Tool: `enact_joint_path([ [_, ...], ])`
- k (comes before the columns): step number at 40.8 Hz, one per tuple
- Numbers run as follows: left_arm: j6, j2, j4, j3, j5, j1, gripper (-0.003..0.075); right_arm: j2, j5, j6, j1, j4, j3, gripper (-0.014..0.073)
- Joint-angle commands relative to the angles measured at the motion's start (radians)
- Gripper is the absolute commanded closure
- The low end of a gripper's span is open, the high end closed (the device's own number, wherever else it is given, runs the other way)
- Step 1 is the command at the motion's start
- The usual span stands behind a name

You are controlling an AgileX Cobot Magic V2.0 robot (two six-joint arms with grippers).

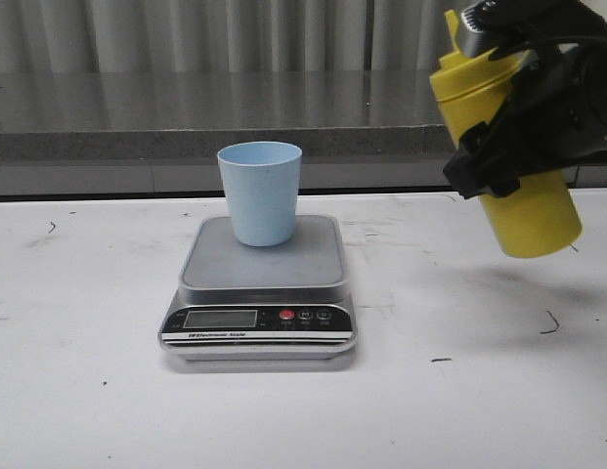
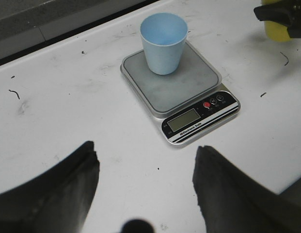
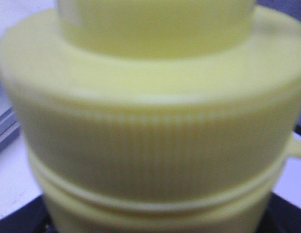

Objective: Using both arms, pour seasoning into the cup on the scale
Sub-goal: 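Lift the yellow bottle with the right gripper and tilt nozzle toward the cup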

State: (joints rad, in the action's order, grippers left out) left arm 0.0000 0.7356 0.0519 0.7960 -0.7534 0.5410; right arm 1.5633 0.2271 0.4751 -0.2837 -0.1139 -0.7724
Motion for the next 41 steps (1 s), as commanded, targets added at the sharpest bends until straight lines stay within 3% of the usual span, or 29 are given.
enact_joint_path([
  [1, 0.000, -0.002, -0.006, 0.026, 0.073, 0.008, 0.0299, -0.050, -0.059, 0.111, -0.001, 0.016, -0.125, 0.0245],
  [13, 0.000, -0.002, -0.006, 0.026, 0.073, 0.008, 0.0299, -0.022, -0.309, 0.328, -0.032, 0.053, -0.381, 0.0245],
  [22, 0.000, -0.002, -0.006, 0.026, 0.073, 0.008, 0.0299, 0.076, -0.447, 0.332, -0.093, 0.208, -0.555, 0.0245],
  [31, 0.000, -0.002, -0.006, 0.026, 0.073, 0.008, 0.0299, 0.150, -0.550, 0.312, -0.146, 0.430, -0.689, 0.0249],
  [41, 0.000, -0.002, -0.006, 0.026, 0.073, 0.008, 0.0299, 0.200, -0.648, 0.214, -0.194, 0.766, -0.746, 0.0277],
])
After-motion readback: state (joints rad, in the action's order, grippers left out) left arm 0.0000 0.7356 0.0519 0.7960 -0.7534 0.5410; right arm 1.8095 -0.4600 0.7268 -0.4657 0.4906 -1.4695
